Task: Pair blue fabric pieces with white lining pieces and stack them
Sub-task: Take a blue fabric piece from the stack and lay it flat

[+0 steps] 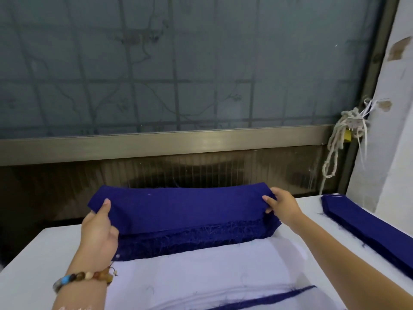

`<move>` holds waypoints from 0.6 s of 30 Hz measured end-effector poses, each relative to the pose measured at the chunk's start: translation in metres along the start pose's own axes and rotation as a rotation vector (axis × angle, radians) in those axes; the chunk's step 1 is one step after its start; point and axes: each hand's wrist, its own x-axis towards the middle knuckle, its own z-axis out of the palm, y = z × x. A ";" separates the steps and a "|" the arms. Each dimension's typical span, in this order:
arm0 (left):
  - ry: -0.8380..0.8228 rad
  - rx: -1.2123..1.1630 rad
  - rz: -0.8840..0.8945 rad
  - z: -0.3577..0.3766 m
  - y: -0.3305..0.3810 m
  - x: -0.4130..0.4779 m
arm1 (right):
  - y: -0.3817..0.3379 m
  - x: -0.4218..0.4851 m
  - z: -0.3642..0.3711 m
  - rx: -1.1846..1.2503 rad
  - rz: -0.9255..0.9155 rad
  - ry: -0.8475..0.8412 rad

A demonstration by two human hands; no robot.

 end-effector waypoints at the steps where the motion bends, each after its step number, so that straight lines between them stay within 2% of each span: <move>1: 0.007 -0.022 -0.025 0.002 0.005 -0.006 | -0.001 -0.004 -0.003 0.040 0.003 0.005; 5: -0.005 -0.096 -0.122 0.001 0.022 -0.024 | -0.005 -0.022 -0.019 0.171 0.021 0.031; 9: -0.071 -0.025 -0.088 -0.017 0.027 -0.050 | 0.000 -0.046 -0.028 0.253 0.065 0.042; 13: 0.016 0.194 0.007 -0.048 0.013 -0.087 | 0.016 -0.077 -0.035 0.246 0.127 0.024; 18: 0.076 0.433 -0.047 -0.093 -0.003 -0.122 | 0.034 -0.124 -0.047 0.097 0.142 -0.059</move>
